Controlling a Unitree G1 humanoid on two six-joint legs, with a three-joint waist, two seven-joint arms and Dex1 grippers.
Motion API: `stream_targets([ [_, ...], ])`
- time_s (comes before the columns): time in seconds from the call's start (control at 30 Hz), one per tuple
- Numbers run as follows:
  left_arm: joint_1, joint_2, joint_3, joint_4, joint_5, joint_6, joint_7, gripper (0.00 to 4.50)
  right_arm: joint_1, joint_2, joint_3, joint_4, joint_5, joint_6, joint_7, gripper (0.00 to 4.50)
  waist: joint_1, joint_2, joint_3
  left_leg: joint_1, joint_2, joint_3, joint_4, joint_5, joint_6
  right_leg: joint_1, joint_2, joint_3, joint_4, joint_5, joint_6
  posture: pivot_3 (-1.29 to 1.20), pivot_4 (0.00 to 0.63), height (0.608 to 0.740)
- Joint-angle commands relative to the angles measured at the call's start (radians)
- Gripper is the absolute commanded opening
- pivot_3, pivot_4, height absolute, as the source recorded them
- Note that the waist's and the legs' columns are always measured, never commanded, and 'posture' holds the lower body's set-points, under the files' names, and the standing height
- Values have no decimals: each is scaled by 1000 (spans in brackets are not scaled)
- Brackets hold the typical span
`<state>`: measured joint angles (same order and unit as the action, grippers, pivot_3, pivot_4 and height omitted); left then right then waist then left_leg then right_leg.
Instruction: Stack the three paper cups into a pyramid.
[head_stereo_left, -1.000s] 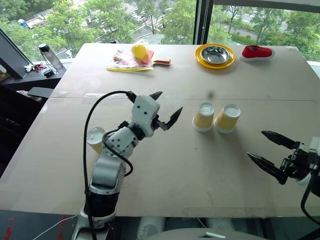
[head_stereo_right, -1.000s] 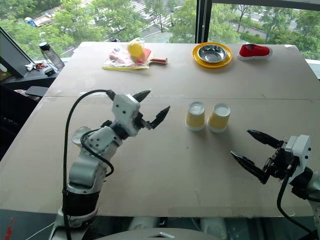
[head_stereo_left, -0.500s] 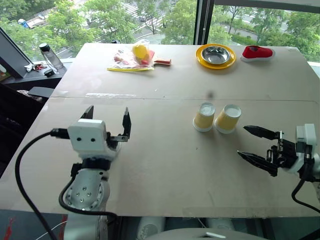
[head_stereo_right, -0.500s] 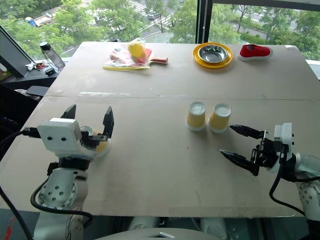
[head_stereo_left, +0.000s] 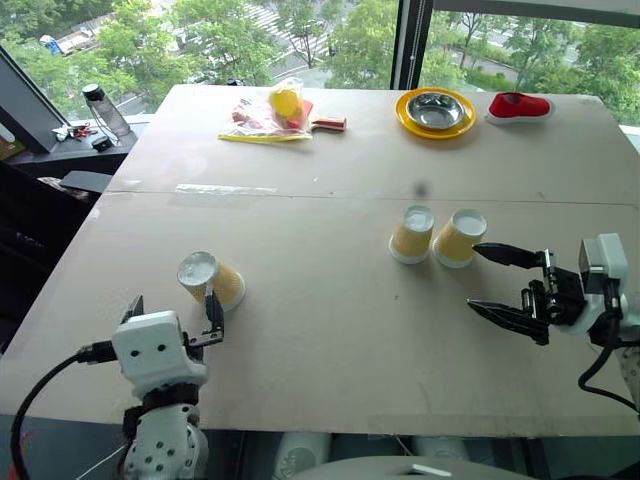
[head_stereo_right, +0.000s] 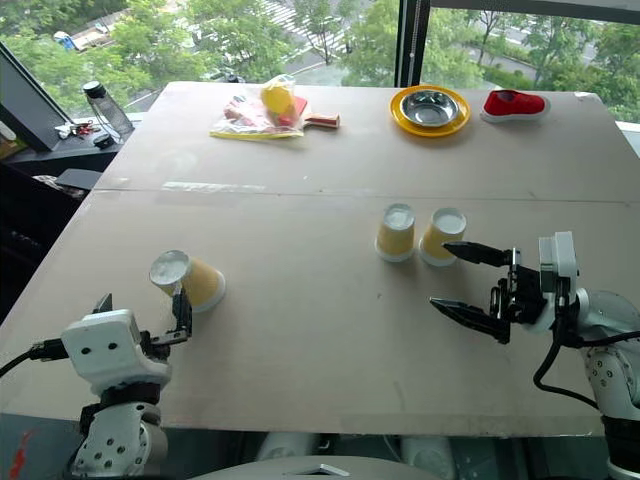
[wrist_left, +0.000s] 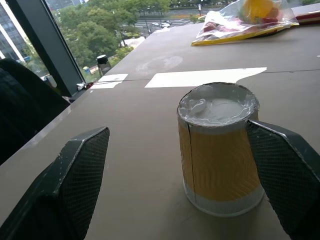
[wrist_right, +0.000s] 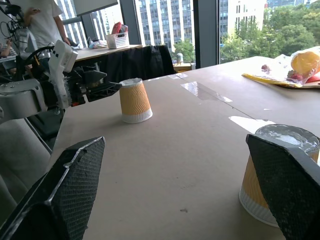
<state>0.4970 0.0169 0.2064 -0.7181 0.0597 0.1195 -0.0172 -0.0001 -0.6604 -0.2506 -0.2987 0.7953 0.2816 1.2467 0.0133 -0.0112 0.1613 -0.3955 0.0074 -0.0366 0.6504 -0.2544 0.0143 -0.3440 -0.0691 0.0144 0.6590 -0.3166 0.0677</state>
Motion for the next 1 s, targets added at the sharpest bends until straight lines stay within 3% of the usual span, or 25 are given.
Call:
stream_targets([
  [0.03,-63,48,27,35,-42,-41,-39,4449,19,-4,-25,-22,9,-22,18,4500,0,0,0,0,0,0,0,0,0,0,0,0,0,0,0,0,150,740],
  [0.3,-173,122,68,155,-109,-51,-88,4449,21,-3,-24,-41,8,-21,-7,4500,-1,0,0,1,1,0,0,0,0,0,0,0,1,0,0,0,150,740],
  [0.7,-183,154,76,206,-129,-89,-121,4449,27,-6,-27,-66,15,-11,-43,4500,0,0,0,1,1,0,0,0,0,0,0,0,1,0,0,0,150,740],
  [0.8,-171,142,74,207,-139,-86,-115,3627,26,-4,-31,-64,18,-12,-48,4500,0,0,0,1,1,0,0,0,0,0,0,0,1,0,0,0,150,740],
  [0.87,-165,141,73,209,-140,-85,-114,2646,27,-5,-30,-68,20,-8,-50,4500,0,0,0,1,1,0,0,0,0,0,0,0,1,0,0,0,150,740],
  [0.9,-165,141,74,210,-140,-85,-113,2366,28,-6,-30,-70,22,-6,-51,4500,0,0,0,1,1,0,0,0,0,0,0,0,1,0,0,0,150,740],
  [1.0,-172,146,83,218,-145,-85,-110,2366,31,-8,-30,-74,23,-4,-53,4500,0,0,0,1,1,0,0,0,0,0,0,1,1,0,0,0,150,740],
])
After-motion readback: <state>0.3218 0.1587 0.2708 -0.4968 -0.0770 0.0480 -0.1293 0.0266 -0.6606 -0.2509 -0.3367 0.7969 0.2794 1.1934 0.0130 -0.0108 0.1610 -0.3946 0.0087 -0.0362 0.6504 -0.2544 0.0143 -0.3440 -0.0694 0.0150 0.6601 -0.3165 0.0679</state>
